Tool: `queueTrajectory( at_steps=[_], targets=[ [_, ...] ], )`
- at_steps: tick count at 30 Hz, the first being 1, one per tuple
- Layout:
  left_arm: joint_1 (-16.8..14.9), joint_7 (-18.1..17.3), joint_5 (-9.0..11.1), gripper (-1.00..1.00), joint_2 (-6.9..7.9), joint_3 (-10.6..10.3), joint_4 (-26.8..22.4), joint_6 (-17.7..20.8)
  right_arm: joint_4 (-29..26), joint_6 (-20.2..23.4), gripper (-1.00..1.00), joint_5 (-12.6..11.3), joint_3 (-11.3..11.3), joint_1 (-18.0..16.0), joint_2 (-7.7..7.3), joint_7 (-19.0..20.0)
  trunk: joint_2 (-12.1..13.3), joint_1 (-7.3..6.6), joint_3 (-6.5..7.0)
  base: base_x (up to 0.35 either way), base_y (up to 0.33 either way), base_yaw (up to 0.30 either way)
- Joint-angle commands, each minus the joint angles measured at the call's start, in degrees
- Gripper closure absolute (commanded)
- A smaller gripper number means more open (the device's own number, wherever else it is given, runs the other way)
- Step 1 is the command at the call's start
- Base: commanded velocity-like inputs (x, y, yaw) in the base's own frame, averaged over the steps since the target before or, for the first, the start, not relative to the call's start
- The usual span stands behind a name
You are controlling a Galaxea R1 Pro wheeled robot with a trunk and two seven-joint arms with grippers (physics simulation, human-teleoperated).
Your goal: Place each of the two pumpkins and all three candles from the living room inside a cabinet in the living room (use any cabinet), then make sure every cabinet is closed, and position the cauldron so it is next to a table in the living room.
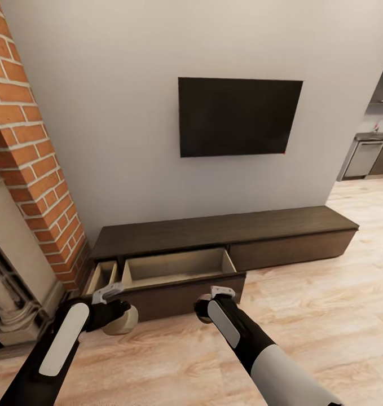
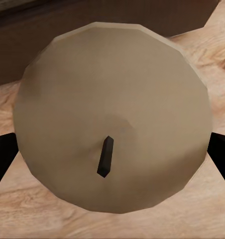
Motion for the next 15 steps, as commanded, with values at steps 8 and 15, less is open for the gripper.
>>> queueTrajectory(
  at_steps=[8,15],
  targets=[
    [-0.06,0.56,0.48,1.0,0.03,-0.2,0.04,0.04,-0.09,0.05,1.0,-0.47,0.18,-0.05,-0.04,-0.56,-0.03,0.0,0.23,0.095,-0.123,0.27],
    [-0.06,0.43,0.48,1.0,0.1,-0.2,-0.11,0.04,-0.09,0.05,1.0,-0.47,0.18,-0.05,-0.04,-0.54,-0.03,0.0,0.46,0.161,-0.195,0.255]
  ],
)
